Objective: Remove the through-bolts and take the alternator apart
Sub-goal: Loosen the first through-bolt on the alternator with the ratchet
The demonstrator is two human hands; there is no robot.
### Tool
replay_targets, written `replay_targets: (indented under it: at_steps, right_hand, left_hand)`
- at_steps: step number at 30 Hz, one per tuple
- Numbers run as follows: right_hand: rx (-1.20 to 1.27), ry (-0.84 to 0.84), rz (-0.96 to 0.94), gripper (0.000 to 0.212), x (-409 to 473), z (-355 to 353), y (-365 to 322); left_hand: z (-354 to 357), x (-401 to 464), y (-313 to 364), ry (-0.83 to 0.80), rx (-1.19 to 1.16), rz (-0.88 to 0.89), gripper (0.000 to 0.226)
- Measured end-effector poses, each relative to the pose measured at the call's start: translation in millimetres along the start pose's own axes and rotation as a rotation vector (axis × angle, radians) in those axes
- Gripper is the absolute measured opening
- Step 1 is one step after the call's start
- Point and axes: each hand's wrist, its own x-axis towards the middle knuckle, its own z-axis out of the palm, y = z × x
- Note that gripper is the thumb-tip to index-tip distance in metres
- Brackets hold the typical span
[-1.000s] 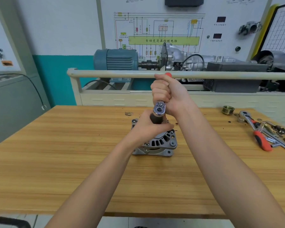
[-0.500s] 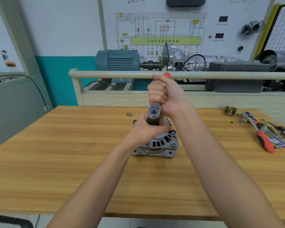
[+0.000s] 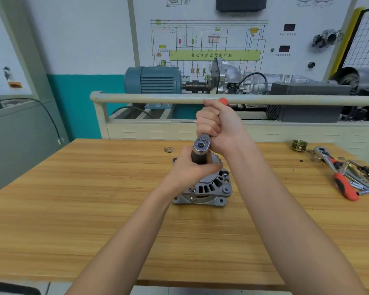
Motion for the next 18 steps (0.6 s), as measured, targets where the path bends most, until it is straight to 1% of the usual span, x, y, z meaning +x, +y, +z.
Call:
replay_targets:
  at_steps: [2,3,4,5,6,9,10,11,12,13,16,17,18]
  right_hand:
    - [-0.077,-0.066,0.167,0.054,3.6,1.8,-3.3]
    - [-0.116,-0.096,0.231,0.051,4.6,2.8,-3.5]
    - [-0.141,-0.118,0.273,0.049,4.7,3.7,-2.7]
    - [-0.14,-0.12,0.279,0.048,4.4,4.5,-1.7]
    - [-0.104,-0.095,0.24,0.05,4.2,4.1,-1.0]
    - [0.066,0.03,-0.056,0.056,5.3,-2.4,-1.3]
    - [0.093,0.05,-0.12,0.056,4.5,-4.3,-0.9]
    - [0.102,0.05,-0.133,0.056,3.0,-5.4,-1.0]
    - [0.091,0.03,-0.098,0.056,0.9,-5.8,-2.1]
    - [0.061,-0.004,-0.027,0.056,-1.2,-5.6,-3.5]
    - [-0.081,-0.103,0.198,0.051,-3.2,-3.3,-8.4]
    - [-0.114,-0.11,0.23,0.048,-2.2,-2.0,-8.8]
    - [-0.123,-0.102,0.236,0.047,-0.7,-0.8,-8.5]
  left_hand:
    - [-6.1,-0.6,5.6,-0.204,0.034,-0.004,0.031]
    - [-5.6,-0.9,7.3,-0.256,0.044,-0.019,0.032]
    - [-3.0,-0.5,7.5,-0.254,0.057,-0.032,0.035]
    - [0.7,0.1,6.3,-0.2,0.063,-0.04,0.038]
    - [5.0,0.8,4.1,-0.106,0.047,-0.045,0.04]
    - [15.5,4.2,1.1,0.241,-0.101,-0.061,0.031]
    - [17.7,4.2,1.8,0.297,-0.128,-0.053,0.03]
    - [18.7,3.7,1.2,0.305,-0.118,-0.031,0.03]
    - [18.4,2.8,-0.2,0.267,-0.079,-0.004,0.033]
    - [16.3,1.4,-0.9,0.18,-0.032,0.015,0.035]
    - [5.1,-1.3,3.3,-0.166,0.083,-0.013,0.036]
    - [2.9,-0.8,4.5,-0.218,0.094,-0.031,0.036]
    - [2.8,0.4,4.6,-0.206,0.089,-0.036,0.036]
